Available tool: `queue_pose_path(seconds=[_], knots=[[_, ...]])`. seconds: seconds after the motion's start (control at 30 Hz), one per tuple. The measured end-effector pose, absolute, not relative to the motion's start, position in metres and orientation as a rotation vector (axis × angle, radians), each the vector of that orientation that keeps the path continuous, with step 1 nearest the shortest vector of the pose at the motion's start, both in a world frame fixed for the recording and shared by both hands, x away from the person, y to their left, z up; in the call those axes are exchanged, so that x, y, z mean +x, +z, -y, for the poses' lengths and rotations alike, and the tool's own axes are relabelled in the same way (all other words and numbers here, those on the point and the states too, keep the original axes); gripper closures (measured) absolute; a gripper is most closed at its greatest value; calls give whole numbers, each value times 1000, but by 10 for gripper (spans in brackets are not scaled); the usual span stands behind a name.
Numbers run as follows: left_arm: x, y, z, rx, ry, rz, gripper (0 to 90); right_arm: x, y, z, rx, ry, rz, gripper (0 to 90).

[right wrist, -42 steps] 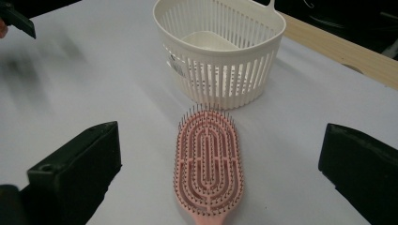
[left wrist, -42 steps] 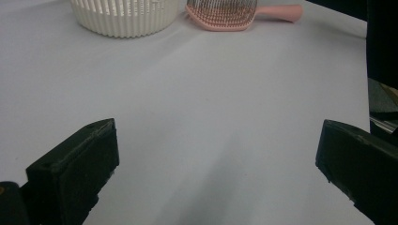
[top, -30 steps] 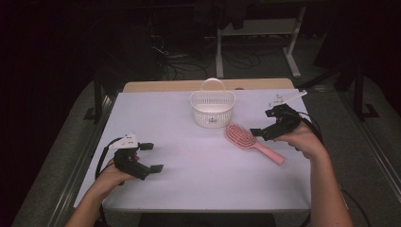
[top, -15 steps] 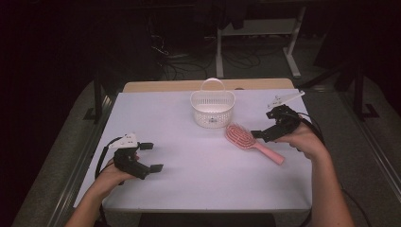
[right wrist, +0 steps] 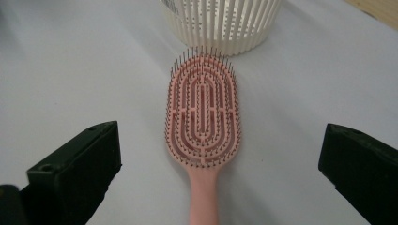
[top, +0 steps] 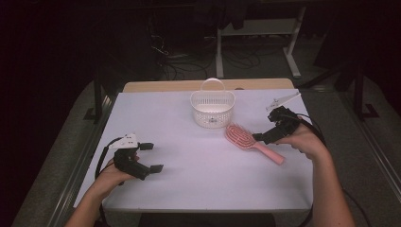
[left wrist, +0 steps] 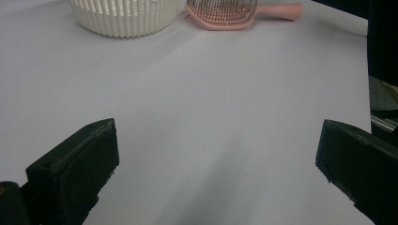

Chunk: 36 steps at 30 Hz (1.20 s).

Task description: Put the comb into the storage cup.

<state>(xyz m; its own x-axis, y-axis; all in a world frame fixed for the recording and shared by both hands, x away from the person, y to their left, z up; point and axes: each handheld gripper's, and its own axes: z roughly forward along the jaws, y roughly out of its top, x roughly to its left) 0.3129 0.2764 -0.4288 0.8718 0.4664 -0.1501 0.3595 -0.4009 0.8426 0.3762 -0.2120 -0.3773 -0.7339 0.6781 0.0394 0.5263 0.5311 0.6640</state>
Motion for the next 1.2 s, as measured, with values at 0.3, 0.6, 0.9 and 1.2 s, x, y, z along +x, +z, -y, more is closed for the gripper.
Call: queue_pose_path(seconds=[0.3,0.6,0.9,1.2], knots=[[312,-429,-277,2032,134,-601,0,378,-383,210,1021,911,-2578,0],[311,-429,-277,2034,135,-598,0,378,-386,208,1015,853,-2611,0],[311,-429,-277,2033,135,-599,0,378,-391,206,1017,785,-2647,0],[311,-429,-277,2034,135,-599,0,379,-395,204,1017,722,-2668,0]])
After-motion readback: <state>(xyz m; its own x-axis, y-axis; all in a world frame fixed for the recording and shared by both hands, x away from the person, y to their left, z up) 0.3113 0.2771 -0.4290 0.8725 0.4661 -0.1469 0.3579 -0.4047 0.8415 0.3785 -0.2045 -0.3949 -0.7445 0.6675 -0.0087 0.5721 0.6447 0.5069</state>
